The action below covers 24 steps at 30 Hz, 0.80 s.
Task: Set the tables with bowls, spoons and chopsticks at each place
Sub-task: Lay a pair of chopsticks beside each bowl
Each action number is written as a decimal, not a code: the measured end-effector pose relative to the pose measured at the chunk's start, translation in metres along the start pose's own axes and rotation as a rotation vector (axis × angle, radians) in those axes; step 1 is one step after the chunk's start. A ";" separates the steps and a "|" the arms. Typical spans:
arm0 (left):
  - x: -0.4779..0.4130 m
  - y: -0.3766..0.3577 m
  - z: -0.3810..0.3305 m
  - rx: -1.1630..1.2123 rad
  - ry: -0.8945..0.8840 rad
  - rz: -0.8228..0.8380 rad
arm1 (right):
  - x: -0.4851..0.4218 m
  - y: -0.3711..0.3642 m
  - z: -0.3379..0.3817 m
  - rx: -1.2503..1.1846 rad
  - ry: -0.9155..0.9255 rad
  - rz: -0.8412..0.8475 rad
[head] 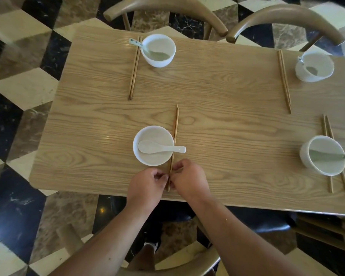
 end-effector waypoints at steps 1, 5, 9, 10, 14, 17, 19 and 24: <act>0.000 0.000 0.000 0.001 -0.002 -0.002 | -0.002 -0.001 -0.002 -0.026 -0.007 0.003; -0.001 0.001 0.001 0.019 -0.020 0.011 | -0.006 0.000 -0.003 -0.073 -0.014 -0.004; -0.003 0.001 0.002 0.014 -0.031 0.027 | -0.006 0.002 -0.003 -0.118 -0.019 -0.019; -0.003 0.001 0.002 0.022 -0.030 0.027 | -0.005 0.002 -0.002 -0.126 -0.021 -0.021; -0.004 0.002 0.002 0.045 -0.026 0.028 | -0.005 0.004 -0.002 -0.161 -0.037 -0.017; -0.003 0.003 0.000 0.031 -0.027 0.024 | -0.005 0.005 -0.001 -0.178 -0.043 -0.021; -0.003 0.003 0.001 0.038 -0.024 0.022 | -0.005 0.005 -0.002 -0.189 -0.050 -0.021; -0.003 0.004 -0.001 0.031 -0.028 0.020 | -0.006 0.005 -0.003 -0.210 -0.050 -0.026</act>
Point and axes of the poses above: each hand's wrist, its own x-axis away from the middle knuckle, its own y-axis out of the back of the hand, z = x × y, the point moved 8 cm from there along -x, towards the middle knuckle, and after that the axes turned 9 degrees about x, right-handed, at the moved point
